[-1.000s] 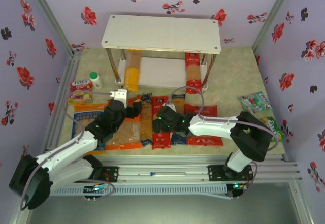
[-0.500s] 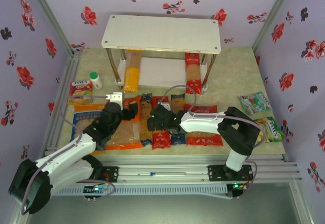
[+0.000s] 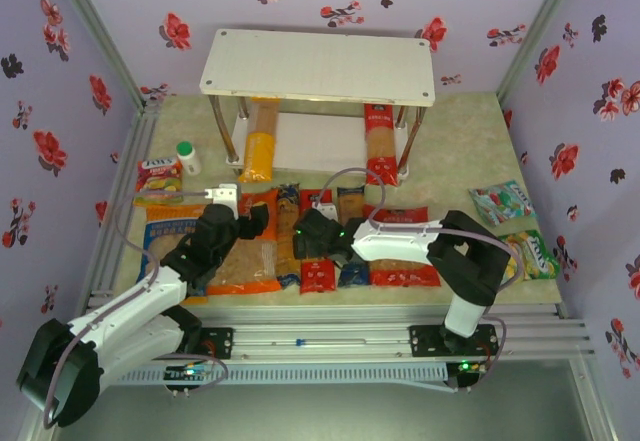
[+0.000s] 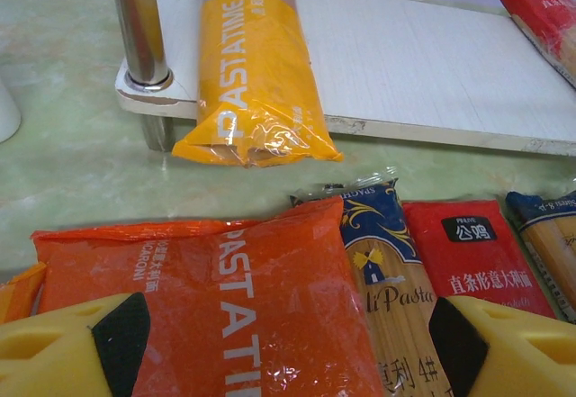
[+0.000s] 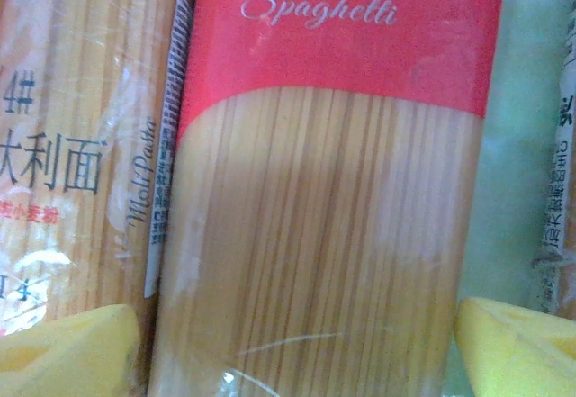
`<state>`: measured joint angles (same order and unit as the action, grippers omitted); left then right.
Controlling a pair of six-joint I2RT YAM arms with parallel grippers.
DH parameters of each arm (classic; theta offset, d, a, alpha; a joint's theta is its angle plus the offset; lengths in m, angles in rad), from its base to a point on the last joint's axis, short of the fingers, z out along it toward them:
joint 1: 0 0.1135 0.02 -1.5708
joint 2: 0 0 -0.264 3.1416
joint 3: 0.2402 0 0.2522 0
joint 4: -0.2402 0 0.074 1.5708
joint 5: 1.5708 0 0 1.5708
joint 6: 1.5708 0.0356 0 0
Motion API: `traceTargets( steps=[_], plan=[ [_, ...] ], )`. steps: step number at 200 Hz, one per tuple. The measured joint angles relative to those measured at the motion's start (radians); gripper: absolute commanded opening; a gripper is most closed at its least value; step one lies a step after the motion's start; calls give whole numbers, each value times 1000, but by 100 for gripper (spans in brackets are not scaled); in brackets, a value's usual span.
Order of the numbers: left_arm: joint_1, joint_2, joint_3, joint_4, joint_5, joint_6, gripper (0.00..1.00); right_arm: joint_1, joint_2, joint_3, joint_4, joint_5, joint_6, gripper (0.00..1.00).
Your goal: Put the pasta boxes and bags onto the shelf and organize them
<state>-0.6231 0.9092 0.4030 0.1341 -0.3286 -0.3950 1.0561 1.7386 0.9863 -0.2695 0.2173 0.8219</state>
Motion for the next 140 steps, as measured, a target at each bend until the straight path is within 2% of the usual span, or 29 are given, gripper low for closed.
traceTargets(
  steps=[51,97,140],
  plan=[
    [2,-2,-1,1,10,-2,85,9,10,6,-16,0,1,92],
    [2,-19,-12,8,16,-8,86,20,77,82,-93,8,2,92],
    [6,-19,-12,12,18,-10,87,22,95,92,-110,23,11,80]
  ],
)
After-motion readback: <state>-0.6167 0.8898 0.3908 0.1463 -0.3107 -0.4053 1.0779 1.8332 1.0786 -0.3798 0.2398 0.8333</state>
